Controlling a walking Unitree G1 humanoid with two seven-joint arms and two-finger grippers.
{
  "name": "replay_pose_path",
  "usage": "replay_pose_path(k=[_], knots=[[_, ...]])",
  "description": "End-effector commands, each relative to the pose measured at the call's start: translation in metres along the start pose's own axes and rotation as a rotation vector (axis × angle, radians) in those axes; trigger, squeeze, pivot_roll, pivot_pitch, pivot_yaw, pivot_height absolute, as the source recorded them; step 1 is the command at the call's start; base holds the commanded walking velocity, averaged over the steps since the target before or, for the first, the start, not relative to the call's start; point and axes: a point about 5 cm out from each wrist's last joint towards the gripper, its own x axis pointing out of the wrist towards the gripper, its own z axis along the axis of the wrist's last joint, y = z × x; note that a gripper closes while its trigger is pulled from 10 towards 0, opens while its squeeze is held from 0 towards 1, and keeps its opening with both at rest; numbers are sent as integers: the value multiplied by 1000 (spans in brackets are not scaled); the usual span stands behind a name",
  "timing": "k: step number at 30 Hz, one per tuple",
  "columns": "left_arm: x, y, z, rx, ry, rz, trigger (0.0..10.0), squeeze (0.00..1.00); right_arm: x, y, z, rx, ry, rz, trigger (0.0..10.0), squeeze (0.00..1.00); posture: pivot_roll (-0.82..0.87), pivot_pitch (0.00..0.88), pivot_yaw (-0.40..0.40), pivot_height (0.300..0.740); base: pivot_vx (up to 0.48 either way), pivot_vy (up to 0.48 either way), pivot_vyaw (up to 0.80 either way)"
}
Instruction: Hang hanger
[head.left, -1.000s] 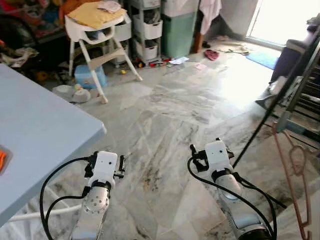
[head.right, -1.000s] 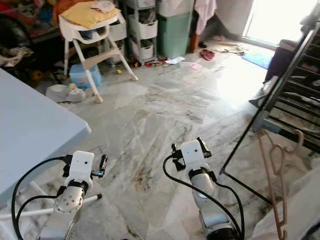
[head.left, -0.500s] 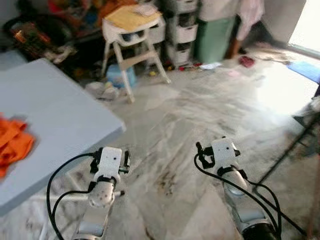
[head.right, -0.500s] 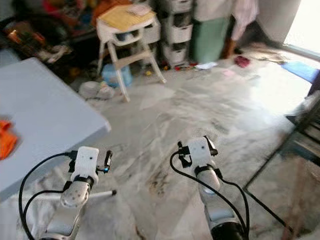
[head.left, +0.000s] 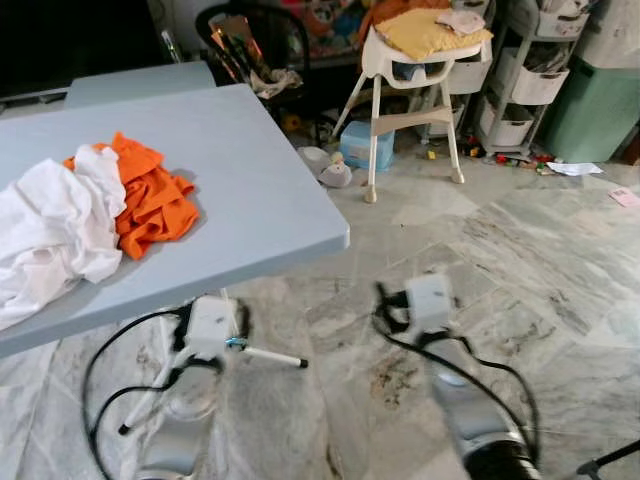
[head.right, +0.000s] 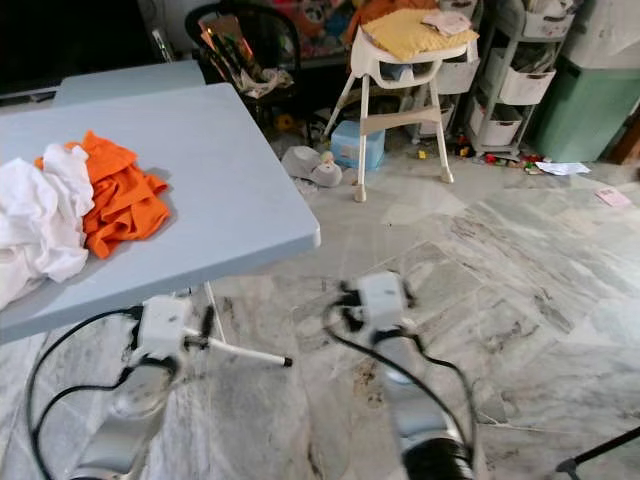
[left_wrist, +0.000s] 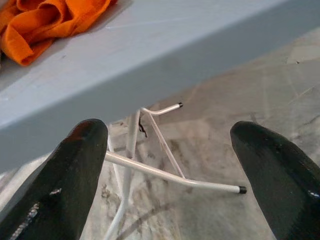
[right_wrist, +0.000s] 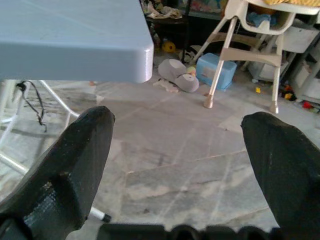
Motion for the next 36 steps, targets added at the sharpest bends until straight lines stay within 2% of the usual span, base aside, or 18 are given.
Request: replay_pose_path(k=[1,6,15,24,36], knots=[[-2,-7,3,-24,-18,-25,10000,0,-3,-12,-2,-5,9,-24,10000,0,27,0,0,740,0,0,0],[-7,-8,5,-60,-36,-18,10000,0,-4,-16,-3,-14,15,-14,10000,0,40,0,-30,740,0,0,0],[-12,-9,4,-77,-37,6,10000,0,0,-12,-1,-19,20,20,10000,0,58,0,-55,740,0,0,0],[-11,-7,9,-64,-50,-4,10000,0,2,-10,1,-3,15,24,10000,0,54,0,-30,740,-198,325,0],[-7,-8,13,-39,-55,-26,10000,0,0,-5,0,38,10,21,10000,0,44,0,3,740,-187,405,627]])
